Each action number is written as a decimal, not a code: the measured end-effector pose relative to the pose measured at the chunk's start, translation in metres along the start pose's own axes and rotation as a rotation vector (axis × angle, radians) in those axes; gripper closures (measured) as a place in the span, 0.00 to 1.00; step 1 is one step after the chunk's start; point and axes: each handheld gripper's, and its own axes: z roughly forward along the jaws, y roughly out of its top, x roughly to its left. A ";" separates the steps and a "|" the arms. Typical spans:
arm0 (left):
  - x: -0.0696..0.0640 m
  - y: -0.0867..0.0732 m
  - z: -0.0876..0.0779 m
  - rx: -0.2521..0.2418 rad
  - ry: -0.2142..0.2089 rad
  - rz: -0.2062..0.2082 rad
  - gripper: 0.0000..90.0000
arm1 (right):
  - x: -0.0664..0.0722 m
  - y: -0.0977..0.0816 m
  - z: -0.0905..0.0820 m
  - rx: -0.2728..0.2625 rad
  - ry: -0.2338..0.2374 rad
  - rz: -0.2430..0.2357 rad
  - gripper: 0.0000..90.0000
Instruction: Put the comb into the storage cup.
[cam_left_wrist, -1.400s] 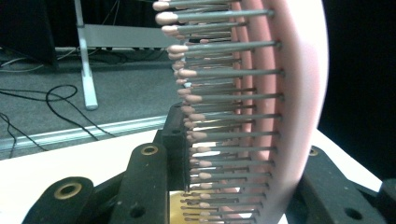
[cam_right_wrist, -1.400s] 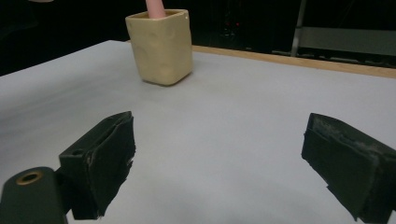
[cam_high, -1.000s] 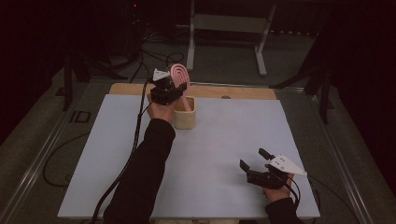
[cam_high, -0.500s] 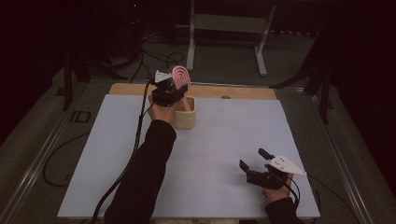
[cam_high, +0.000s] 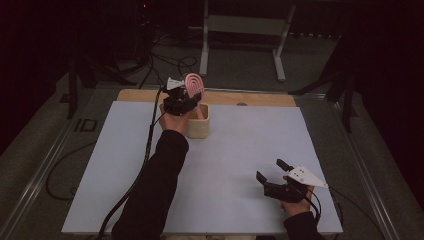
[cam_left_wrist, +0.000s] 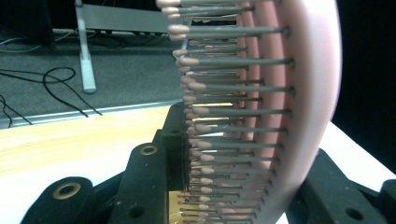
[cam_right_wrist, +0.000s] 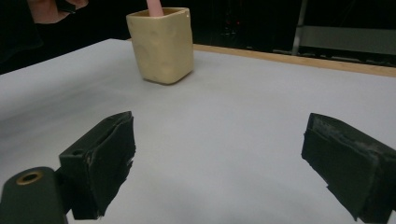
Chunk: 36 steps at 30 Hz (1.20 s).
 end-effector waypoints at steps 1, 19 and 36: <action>0.000 -0.001 0.000 0.000 0.000 -0.003 0.71 | 0.000 0.000 0.000 0.000 0.001 0.000 0.10; 0.000 -0.007 0.004 0.017 -0.009 -0.021 0.71 | 0.000 0.000 0.000 0.001 -0.002 -0.002 0.10; 0.002 -0.015 0.008 0.037 -0.011 -0.030 0.70 | 0.000 0.000 0.000 0.001 -0.002 -0.003 0.10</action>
